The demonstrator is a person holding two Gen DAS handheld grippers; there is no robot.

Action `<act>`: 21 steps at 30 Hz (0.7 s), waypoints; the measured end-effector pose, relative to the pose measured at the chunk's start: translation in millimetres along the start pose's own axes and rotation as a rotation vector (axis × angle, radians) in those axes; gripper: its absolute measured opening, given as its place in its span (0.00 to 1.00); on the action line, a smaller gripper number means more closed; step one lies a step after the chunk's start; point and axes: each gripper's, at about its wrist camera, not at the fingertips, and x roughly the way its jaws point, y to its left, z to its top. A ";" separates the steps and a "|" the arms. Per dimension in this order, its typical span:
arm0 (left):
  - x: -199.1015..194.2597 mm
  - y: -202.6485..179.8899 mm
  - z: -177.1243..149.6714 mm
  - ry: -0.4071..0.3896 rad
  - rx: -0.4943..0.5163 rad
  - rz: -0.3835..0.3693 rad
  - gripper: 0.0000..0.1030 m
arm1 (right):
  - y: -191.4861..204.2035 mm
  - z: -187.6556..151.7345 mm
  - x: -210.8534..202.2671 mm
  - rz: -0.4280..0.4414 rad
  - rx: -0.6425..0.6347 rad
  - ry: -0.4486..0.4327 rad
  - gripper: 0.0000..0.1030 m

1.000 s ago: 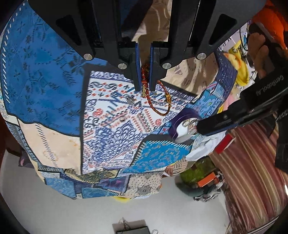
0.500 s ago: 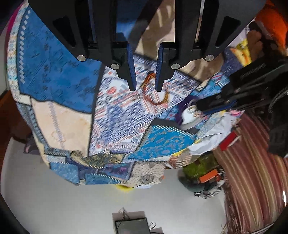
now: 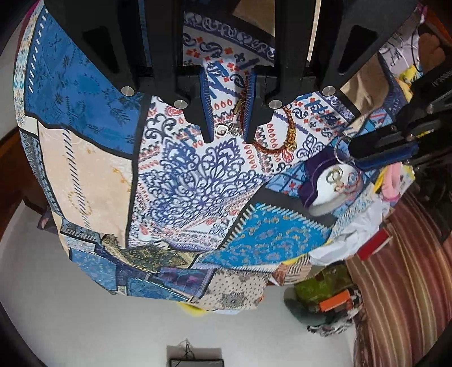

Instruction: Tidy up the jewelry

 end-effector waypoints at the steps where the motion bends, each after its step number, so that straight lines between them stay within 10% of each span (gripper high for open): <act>1: 1.0 0.9 0.0 0.001 -0.001 -0.001 0.13 | -0.2 -1.3 1.1 0.003 -0.001 0.004 0.15; 12: 13.6 5.1 -0.9 0.018 -0.015 -0.017 0.13 | 1.0 -13.8 -7.3 0.197 0.042 0.031 0.11; 21: 17.2 10.8 -1.5 0.022 -0.030 -0.017 0.13 | -4.9 -8.5 -1.9 0.100 0.053 0.046 0.11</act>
